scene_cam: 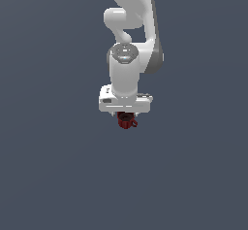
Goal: Pick up the object and move it to a goal position.
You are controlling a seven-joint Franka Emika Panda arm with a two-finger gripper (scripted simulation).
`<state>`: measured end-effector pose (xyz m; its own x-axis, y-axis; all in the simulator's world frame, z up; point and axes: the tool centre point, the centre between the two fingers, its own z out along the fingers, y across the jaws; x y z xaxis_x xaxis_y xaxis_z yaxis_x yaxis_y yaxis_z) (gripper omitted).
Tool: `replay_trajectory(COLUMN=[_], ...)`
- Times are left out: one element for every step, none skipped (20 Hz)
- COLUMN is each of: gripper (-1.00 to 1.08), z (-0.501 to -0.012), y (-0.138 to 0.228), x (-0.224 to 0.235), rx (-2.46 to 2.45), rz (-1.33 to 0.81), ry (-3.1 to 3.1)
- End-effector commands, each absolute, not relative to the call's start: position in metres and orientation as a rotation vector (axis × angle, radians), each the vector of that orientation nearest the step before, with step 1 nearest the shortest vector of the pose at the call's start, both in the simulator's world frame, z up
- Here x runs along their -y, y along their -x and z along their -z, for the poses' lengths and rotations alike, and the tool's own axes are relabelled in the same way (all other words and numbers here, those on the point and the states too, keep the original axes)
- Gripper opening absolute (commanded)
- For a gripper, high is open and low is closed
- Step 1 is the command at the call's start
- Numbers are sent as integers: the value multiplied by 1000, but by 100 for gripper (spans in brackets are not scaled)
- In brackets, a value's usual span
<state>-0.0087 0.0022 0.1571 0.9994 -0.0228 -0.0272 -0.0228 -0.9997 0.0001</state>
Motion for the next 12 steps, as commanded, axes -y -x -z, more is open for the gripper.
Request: replay_trajectory(gripper=[28, 28, 28, 28, 28, 28, 28, 28, 28, 28, 28, 28], z=[-157, -157, -158, -158, -159, -160, -161, -162, -162, -162, -162, -161], y=[9, 9, 8, 8, 7, 7, 6, 6, 6, 6, 6, 6], x=[-2, -2, 0, 2, 5, 8, 10, 12, 12, 12, 11, 11], rx=[-36, -37, -39, -44, -51, -58, -64, -68, -69, -68, -66, -63], rz=[-43, -43, -44, -45, -46, -46, -45, -43, -42, -42, -45, -48], ry=[3141, 3141, 3141, 3142, 3143, 3144, 3144, 3144, 3144, 3144, 3144, 3145])
